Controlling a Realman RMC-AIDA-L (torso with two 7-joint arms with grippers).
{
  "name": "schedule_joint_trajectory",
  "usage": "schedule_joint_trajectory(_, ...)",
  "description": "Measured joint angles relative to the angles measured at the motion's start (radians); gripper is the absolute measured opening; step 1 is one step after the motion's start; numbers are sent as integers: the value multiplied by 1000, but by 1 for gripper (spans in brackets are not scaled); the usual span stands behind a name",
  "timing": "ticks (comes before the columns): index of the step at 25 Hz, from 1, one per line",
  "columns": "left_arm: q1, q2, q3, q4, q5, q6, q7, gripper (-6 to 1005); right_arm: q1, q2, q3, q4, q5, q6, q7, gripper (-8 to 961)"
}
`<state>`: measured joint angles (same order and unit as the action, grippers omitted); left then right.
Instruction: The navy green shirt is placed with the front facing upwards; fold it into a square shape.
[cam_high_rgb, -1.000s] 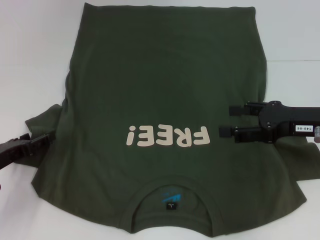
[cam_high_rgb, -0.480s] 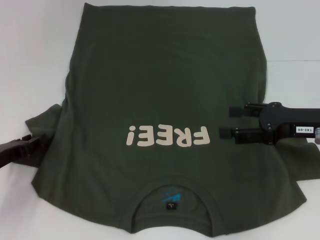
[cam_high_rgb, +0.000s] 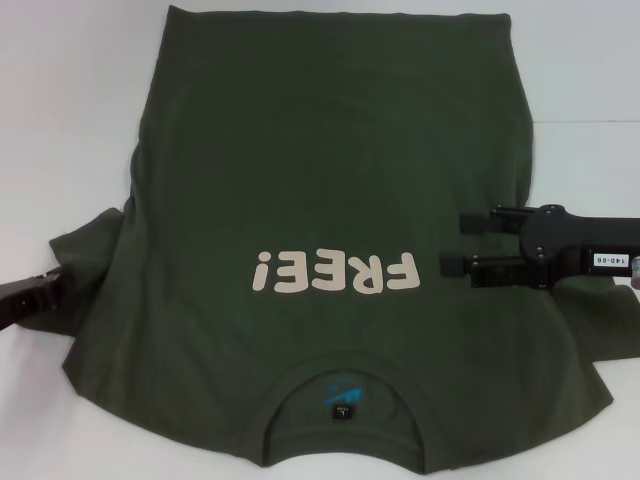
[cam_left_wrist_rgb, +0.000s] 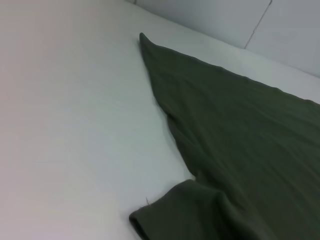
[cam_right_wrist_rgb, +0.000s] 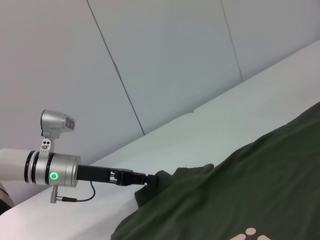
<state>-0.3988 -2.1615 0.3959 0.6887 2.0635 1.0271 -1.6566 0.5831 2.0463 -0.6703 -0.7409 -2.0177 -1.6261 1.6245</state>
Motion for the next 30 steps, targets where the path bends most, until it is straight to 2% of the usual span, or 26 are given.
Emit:
schedule_joint_trajectory(9,-17,12,0,27,8,-48,0,0,0,6,1,13,17,9,-1,927)
schedule_joint_trajectory(19,-69,48,-1,42,47,-125,10,1,-3,13,2,36,25,14,-5,927)
schedule_joint_trajectory(30,-101,50,63,57,80,-232,11,10,-4,12,1,43,25,19,-7,927)
